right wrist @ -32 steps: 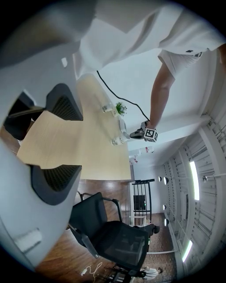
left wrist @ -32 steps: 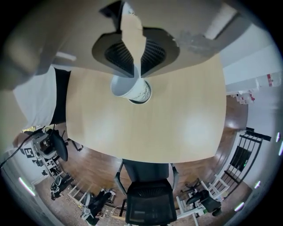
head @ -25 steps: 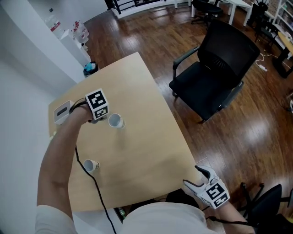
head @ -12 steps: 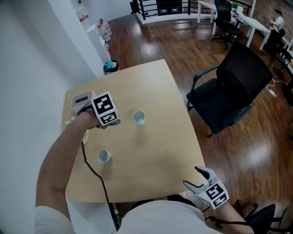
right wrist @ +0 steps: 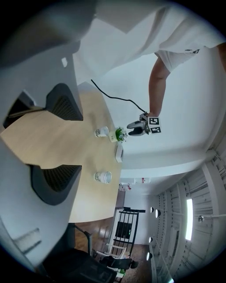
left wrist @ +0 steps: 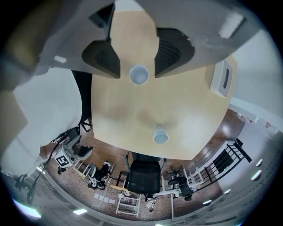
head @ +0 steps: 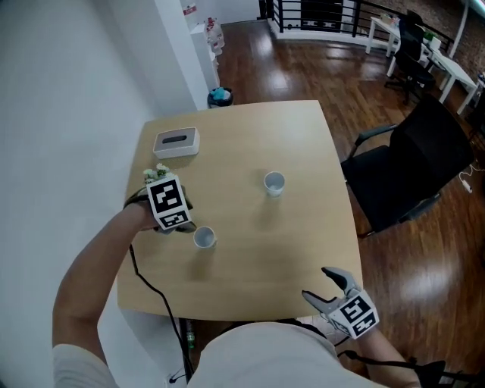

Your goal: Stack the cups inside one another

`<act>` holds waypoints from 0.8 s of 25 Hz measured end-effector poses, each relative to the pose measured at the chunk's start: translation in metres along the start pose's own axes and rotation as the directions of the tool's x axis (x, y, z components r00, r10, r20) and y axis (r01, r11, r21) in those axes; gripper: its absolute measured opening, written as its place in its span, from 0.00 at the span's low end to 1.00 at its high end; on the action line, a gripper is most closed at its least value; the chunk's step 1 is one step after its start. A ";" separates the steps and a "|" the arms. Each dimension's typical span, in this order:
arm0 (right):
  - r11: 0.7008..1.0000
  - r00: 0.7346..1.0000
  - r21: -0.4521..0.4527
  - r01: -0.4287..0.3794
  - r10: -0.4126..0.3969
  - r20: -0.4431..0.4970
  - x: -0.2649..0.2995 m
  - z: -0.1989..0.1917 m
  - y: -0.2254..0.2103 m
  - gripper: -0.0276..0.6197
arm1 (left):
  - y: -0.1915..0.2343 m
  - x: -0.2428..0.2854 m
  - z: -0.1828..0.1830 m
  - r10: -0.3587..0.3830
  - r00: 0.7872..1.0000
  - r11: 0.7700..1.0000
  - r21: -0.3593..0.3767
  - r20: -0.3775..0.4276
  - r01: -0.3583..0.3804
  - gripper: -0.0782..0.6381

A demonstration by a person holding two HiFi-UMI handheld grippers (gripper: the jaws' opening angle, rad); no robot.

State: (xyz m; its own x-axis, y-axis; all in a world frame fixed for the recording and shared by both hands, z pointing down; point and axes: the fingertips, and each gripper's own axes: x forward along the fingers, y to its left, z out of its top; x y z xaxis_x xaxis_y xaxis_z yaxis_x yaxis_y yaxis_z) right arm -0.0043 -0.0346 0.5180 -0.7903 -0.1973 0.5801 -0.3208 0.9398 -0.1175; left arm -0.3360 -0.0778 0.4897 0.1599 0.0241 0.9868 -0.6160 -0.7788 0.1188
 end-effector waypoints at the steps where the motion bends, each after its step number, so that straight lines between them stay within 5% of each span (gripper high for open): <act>1: 1.000 1.000 -0.005 -0.005 0.005 -0.002 0.004 0.002 0.005 0.54 | -0.005 0.009 -0.010 -0.003 1.000 1.000 -0.010 0.004 0.004 0.50; 9: 1.000 1.000 0.004 0.008 -0.008 -0.010 0.014 0.014 0.043 0.54 | -0.029 0.088 -0.039 -0.037 0.997 0.999 -0.033 0.067 0.039 0.77; 13: 0.997 0.998 0.036 0.066 -0.066 -0.011 0.002 0.011 0.051 0.54 | -0.024 0.118 -0.035 -0.039 0.997 0.999 -0.023 0.069 0.040 0.77; 20: 0.978 0.984 0.111 0.179 -0.175 -0.041 -0.025 -0.007 0.055 0.54 | -0.007 0.160 -0.042 -0.044 0.997 0.997 0.053 -0.063 0.047 0.77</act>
State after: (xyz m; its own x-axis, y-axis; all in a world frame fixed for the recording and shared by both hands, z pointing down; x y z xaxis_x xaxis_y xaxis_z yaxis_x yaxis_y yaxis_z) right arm 0.0017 0.0236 0.5032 -0.6999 -0.3477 0.6239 -0.5129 0.8525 -0.1004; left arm -0.3386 -0.0419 0.6516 0.1377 0.0980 0.9856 -0.5656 -0.8091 0.1595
